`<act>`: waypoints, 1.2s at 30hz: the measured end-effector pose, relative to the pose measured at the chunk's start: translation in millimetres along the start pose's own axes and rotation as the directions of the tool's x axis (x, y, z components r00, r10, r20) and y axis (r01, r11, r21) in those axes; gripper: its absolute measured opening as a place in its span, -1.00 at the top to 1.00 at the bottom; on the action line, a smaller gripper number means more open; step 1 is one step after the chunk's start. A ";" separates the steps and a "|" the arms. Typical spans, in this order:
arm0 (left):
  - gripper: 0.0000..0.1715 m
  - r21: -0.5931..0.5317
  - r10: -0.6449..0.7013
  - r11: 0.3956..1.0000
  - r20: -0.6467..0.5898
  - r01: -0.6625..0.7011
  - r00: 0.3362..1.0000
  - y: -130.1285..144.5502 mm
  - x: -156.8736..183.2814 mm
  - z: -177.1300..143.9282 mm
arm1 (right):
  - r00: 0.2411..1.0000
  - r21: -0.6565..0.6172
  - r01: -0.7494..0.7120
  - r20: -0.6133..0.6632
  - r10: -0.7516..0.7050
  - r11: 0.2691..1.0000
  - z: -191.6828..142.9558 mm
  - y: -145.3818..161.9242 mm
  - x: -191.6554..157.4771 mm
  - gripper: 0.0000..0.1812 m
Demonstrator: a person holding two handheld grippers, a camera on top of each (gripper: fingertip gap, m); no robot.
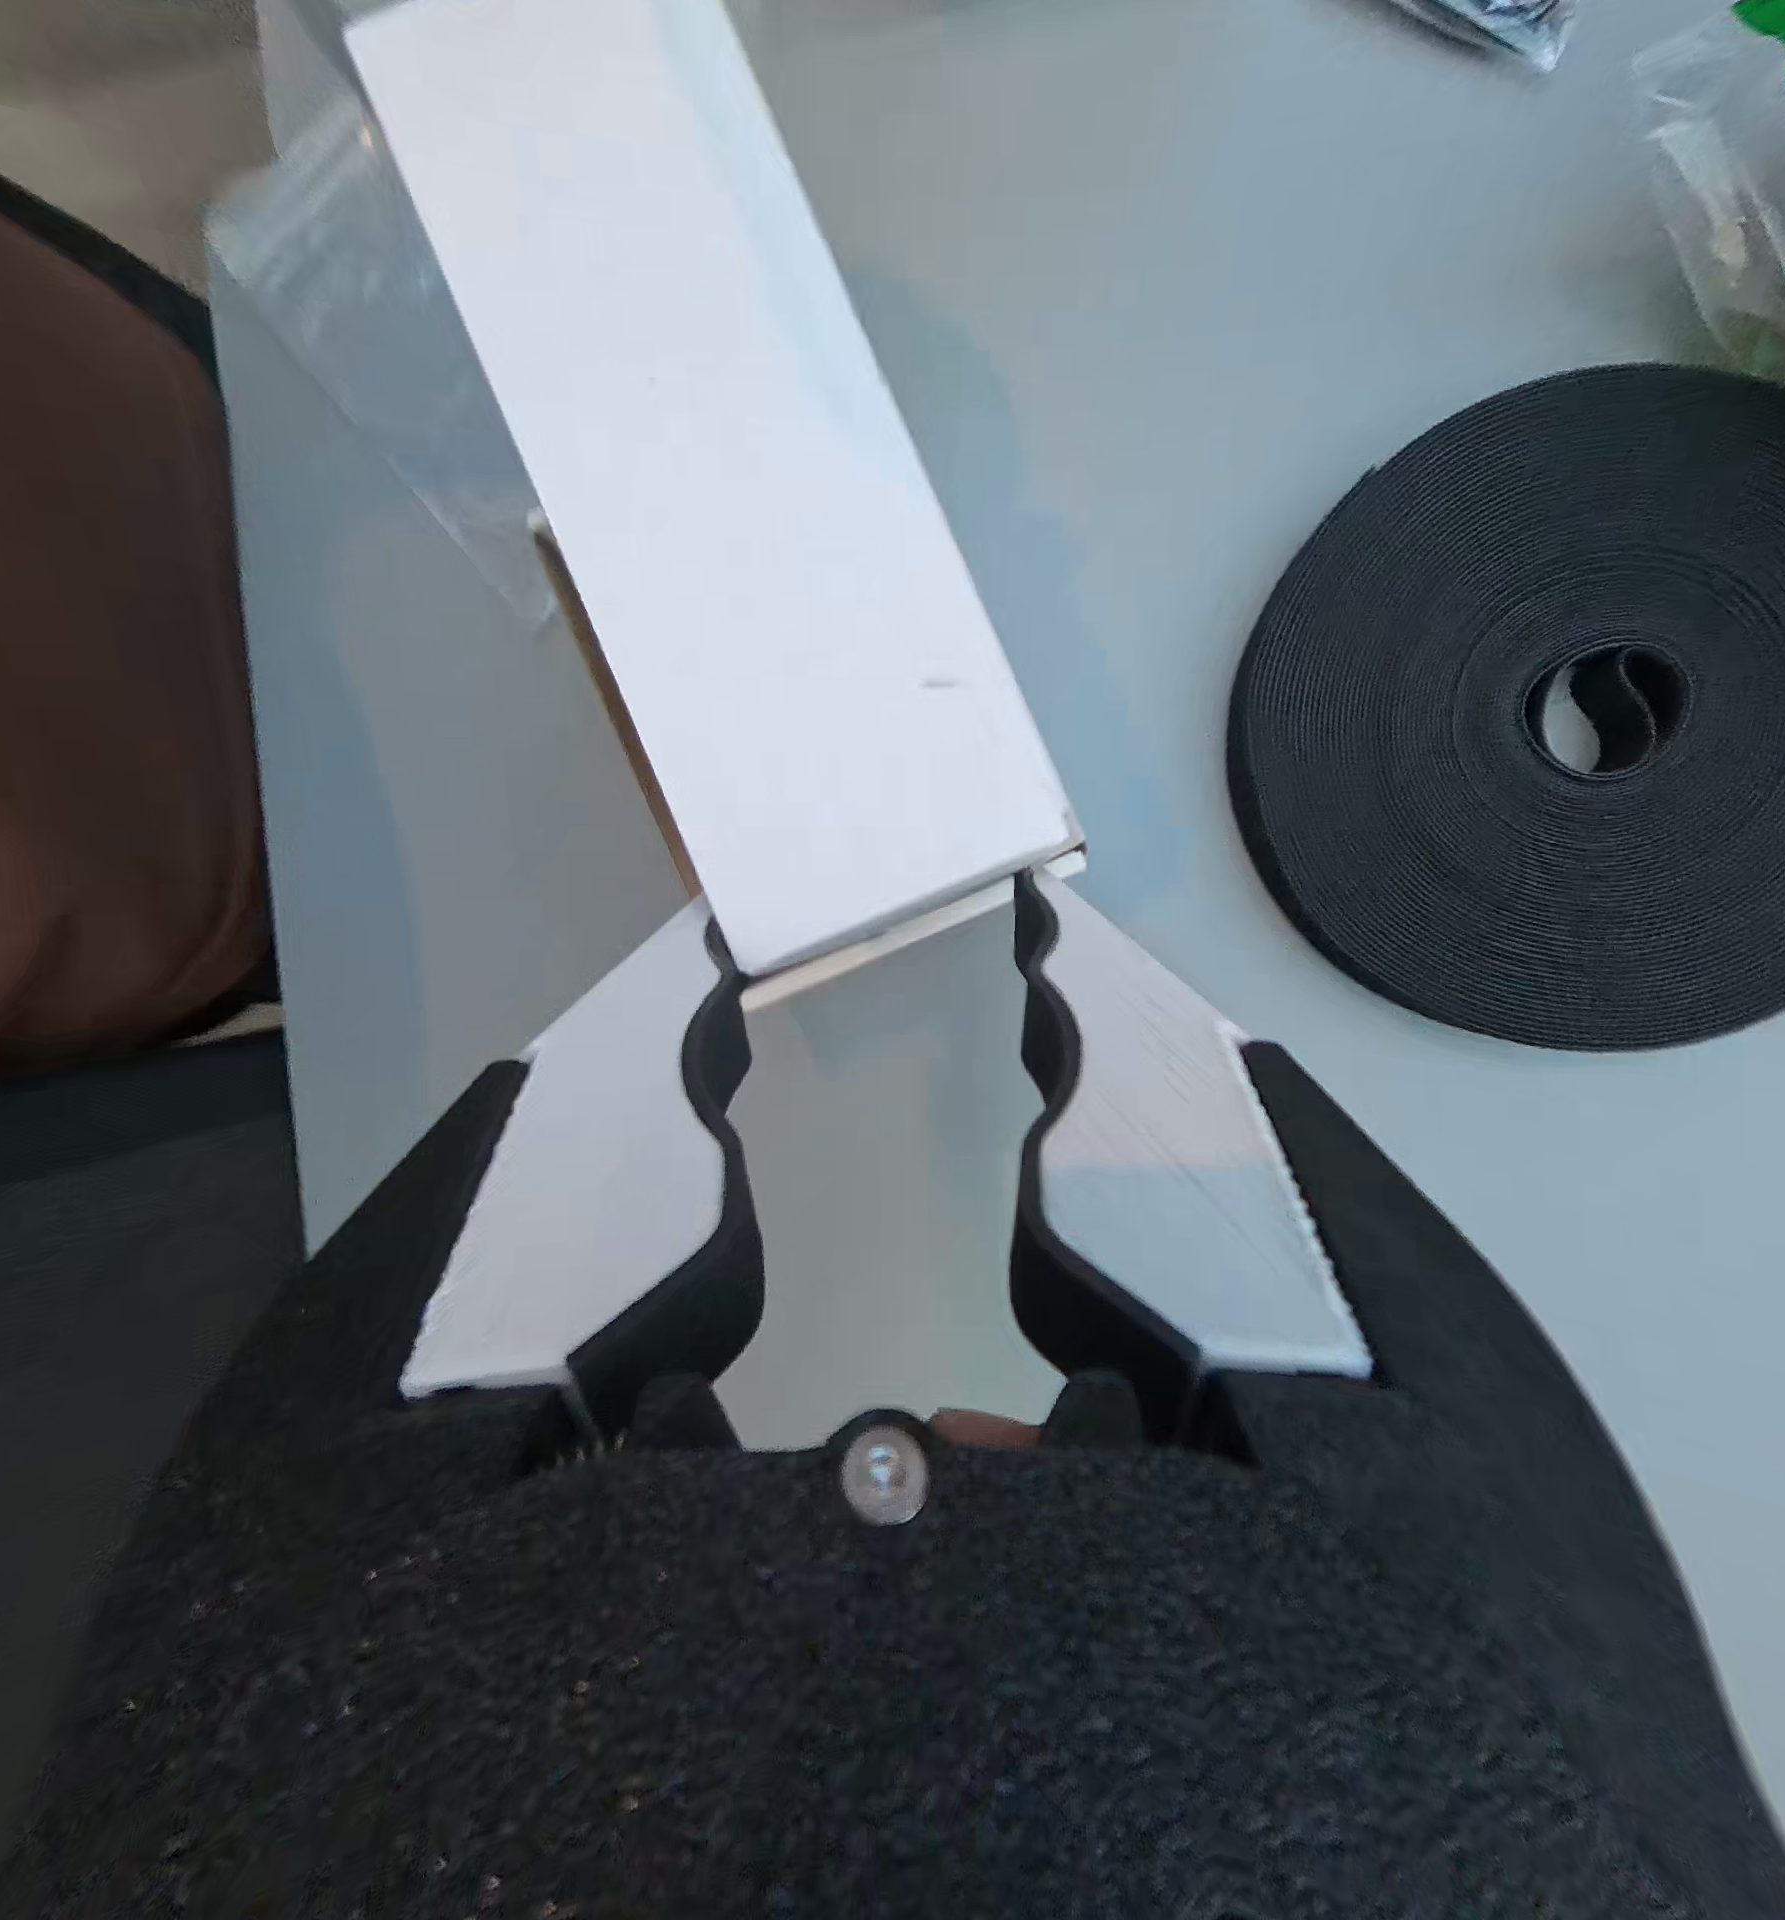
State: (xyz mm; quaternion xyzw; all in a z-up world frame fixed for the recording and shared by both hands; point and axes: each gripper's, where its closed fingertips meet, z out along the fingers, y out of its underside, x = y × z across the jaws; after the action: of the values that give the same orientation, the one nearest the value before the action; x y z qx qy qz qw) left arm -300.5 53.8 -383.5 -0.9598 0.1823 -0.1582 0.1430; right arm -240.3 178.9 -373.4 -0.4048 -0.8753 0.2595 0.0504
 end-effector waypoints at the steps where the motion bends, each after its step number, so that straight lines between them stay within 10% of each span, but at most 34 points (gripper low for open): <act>1: 0.49 -0.019 0.009 1.000 0.008 -0.009 1.000 3.2 4.1 5.3 | 0.999 -0.030 0.033 -0.016 -0.034 0.999 4.0 6.9 -7.2 0.47; 9: 0.42 -0.061 0.033 0.998 -0.010 -0.033 0.999 16.5 31.7 31.9 | 0.998 -0.099 0.005 -0.058 -0.011 0.995 12.0 38.0 -21.3 0.56; 18: 0.17 0.125 -0.147 0.981 -0.022 0.149 0.989 1.1 13.0 -19.4 | 0.987 0.062 -0.131 -0.088 0.136 0.989 -44.0 27.1 2.2 0.44; 25: 0.06 0.111 -0.061 0.992 0.034 0.056 0.998 -28.3 21.8 -10.3 | 0.990 0.060 0.031 -0.141 -0.022 0.998 -42.3 -18.3 1.5 0.31; 36: 0.19 0.041 0.079 0.995 0.172 -0.087 0.982 -23.9 38.6 10.8 | 0.972 -0.081 0.165 -0.157 -0.176 0.983 -18.0 -0.1 -32.1 0.35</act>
State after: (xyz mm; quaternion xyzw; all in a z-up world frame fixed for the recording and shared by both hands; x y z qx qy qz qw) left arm -255.3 62.2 -375.7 -0.9577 0.2056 -0.0740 0.1874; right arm -213.6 162.7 -354.0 -0.3495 -0.9080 0.1907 0.1308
